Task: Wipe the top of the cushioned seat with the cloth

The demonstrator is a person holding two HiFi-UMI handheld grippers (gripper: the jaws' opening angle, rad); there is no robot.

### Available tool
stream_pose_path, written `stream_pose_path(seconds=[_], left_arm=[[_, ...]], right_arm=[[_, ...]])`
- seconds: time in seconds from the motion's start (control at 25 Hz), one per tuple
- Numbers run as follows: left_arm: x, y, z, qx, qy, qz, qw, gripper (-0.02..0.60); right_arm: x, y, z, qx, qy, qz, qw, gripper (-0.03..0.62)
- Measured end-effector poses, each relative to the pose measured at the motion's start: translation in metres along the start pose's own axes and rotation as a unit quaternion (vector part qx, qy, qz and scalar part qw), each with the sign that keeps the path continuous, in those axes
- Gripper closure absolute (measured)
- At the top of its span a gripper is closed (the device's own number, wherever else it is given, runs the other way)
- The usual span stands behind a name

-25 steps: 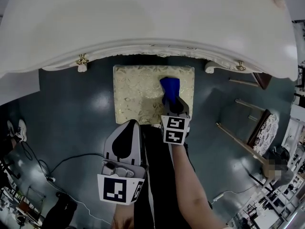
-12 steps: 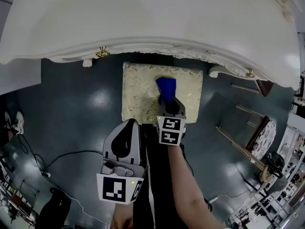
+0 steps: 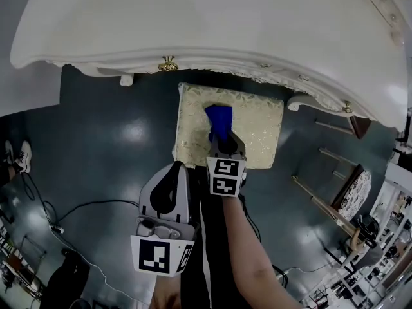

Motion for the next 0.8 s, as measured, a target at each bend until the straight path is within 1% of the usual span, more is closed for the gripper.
stream_pose_path(seconds=[0.32,0.8], left_arm=[[-0.019,0.001,0.019,0.012,0.026,0.007,0.9996,0.589],[-0.034,0.003,0.036,0.024,0.054,0.016,0.9981,0.589]], right_arm=[[-0.029,0.005,-0.002,0.003,0.021,0.023,0.999,0.533],[-0.067,0.013,-0.003,0.011,0.05,0.048,0.997,0.533]])
Point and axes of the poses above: the fingertips, and each gripper's own axes: z backward along the fingers, x to its right, y out of its top, the point moved 5 cm from there along z, backward along the fingers, and after that the axes turned 9 degrees about -y, right-handed, at the moved point
